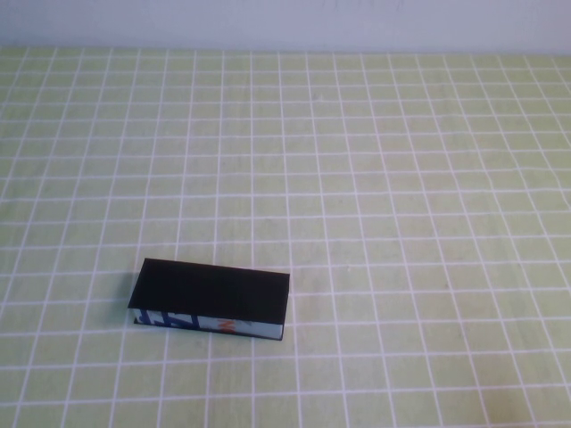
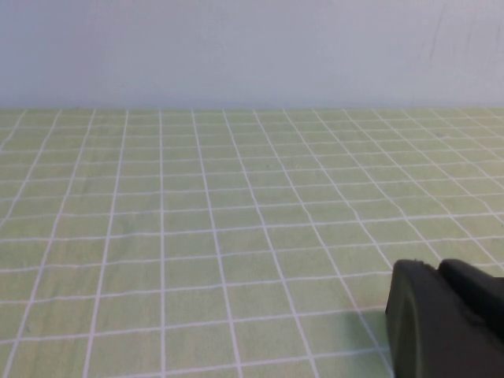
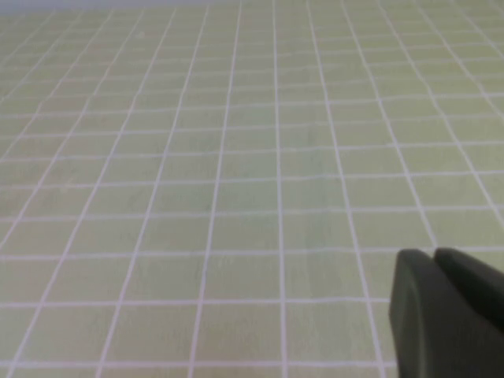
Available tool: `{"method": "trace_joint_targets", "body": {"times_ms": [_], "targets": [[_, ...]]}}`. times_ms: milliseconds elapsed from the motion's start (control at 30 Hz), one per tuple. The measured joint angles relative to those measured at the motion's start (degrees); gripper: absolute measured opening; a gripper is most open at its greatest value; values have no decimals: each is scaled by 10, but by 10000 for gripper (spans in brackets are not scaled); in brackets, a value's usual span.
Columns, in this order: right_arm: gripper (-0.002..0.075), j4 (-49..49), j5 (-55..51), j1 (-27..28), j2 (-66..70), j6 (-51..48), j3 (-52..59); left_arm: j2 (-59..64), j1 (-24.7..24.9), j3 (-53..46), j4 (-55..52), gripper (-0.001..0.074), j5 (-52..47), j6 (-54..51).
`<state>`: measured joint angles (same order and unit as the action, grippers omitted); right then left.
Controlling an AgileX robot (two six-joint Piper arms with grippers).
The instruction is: Return glasses to glasses case
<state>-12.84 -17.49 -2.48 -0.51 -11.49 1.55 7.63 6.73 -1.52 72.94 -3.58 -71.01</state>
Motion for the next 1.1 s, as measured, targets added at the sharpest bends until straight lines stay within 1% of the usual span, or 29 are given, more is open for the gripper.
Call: {"method": "trace_joint_targets", "body": {"times_ms": [167, 833, 1000, 1067, 1100], "targets": [[-11, -8, -29, 0, 0, -11, 0, 0, 0, 0, 0, -2, 0, 0], [-11, -9, -29, 0, 0, -13, 0, 0, 0, 0, 0, -2, 1, 0], [-11, -9, -29, 0, 0, -13, 0, 0, 0, 0, 0, -2, 30, 3], [-11, -9, -29, 0, 0, -13, 0, 0, 0, 0, -24, -2, 53, 26], [-11, -9, -29, 0, 0, -14, 0, 0, 0, 0, -62, -2, 60, 59]]}}
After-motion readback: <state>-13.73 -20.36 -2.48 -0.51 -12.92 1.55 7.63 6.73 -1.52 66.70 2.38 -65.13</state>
